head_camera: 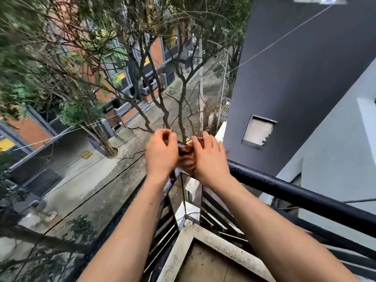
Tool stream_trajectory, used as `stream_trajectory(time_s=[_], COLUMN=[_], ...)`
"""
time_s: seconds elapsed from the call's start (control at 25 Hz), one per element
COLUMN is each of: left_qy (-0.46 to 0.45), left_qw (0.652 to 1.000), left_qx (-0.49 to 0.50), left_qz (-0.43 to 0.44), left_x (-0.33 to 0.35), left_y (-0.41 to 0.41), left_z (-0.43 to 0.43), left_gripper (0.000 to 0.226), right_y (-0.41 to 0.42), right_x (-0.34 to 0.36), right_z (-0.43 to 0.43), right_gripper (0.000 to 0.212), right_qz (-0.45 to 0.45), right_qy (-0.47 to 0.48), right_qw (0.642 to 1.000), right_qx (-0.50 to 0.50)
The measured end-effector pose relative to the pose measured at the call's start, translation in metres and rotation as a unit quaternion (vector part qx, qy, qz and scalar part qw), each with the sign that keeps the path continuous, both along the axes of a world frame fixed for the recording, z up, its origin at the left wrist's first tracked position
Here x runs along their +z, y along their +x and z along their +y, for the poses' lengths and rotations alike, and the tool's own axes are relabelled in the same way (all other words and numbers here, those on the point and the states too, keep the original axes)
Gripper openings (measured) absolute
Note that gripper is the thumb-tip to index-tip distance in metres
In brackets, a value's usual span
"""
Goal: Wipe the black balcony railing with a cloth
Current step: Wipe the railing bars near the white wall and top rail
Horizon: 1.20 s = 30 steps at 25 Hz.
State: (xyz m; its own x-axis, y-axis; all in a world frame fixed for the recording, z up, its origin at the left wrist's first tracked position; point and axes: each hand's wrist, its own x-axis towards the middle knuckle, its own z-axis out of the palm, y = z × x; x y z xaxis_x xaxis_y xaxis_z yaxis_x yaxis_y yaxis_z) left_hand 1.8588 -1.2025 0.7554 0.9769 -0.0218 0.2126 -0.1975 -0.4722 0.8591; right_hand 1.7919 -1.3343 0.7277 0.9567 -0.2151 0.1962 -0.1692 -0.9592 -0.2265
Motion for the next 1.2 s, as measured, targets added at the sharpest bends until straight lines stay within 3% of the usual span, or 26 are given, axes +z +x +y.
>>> stream_trajectory(time_s=[0.12,0.2,0.28,0.36,0.44,0.48,0.6,0.72,0.84,0.92,1.0,1.12,1.2], left_qy=[0.072,0.142,0.133,0.016,-0.038,-0.023,0.017,0.033,0.110,0.155,0.122,0.024,0.087], left_qw=[0.986,0.963,0.965,0.996,0.999,1.000,0.991,0.977,0.963,0.960,0.965,0.971,0.959], left_qx=[-0.146,-0.225,-0.210,-0.086,0.008,0.001,-0.128,-0.206,-0.240,-0.227,-0.229,-0.223,-0.255], left_qz=[0.036,-0.046,-0.079,-0.007,0.028,0.014,-0.023,-0.036,-0.060,-0.059,-0.030,0.079,0.093], left_x=[-0.025,-0.039,-0.045,-0.035,-0.026,-0.023,-0.019,-0.026,-0.034,-0.038,-0.038,-0.029,-0.022], left_y=[-0.008,-0.014,-0.012,-0.007,-0.005,-0.006,-0.021,-0.040,-0.063,-0.075,-0.077,-0.058,-0.066], left_z=[-0.011,-0.023,-0.028,-0.026,-0.026,-0.029,-0.057,-0.092,-0.117,-0.131,-0.143,-0.155,-0.172], left_gripper=[0.036,0.038,0.032,0.029,0.034,0.038,0.046,0.046,0.050,0.049,0.056,0.055,0.049], right_y=[-0.026,-0.026,-0.008,0.019,0.032,0.035,0.014,-0.058,-0.154,-0.165,-0.128,-0.074,-0.087], right_x=[-0.013,-0.013,-0.002,0.007,0.002,-0.004,-0.013,-0.014,-0.015,-0.013,-0.009,-0.012,-0.017], right_z=[-0.014,-0.024,-0.028,-0.020,-0.002,0.004,-0.005,-0.058,-0.104,-0.103,-0.077,-0.050,-0.065], right_gripper=[0.099,0.113,0.121,0.116,0.095,0.083,0.066,0.067,0.081,0.102,0.119,0.101,0.093], right_qz=[-0.006,0.060,0.132,0.150,0.104,0.076,0.045,0.039,0.098,0.133,0.148,0.076,0.043], right_qy=[0.030,0.046,0.138,0.186,0.092,0.032,-0.061,-0.094,-0.125,-0.120,-0.099,-0.038,-0.055], right_qw=[0.998,0.994,0.978,0.967,0.988,0.995,0.996,0.989,0.968,0.956,0.964,0.986,0.985], right_qx=[0.052,0.081,0.083,0.088,0.072,0.050,-0.042,-0.105,-0.193,-0.231,-0.196,-0.143,-0.155])
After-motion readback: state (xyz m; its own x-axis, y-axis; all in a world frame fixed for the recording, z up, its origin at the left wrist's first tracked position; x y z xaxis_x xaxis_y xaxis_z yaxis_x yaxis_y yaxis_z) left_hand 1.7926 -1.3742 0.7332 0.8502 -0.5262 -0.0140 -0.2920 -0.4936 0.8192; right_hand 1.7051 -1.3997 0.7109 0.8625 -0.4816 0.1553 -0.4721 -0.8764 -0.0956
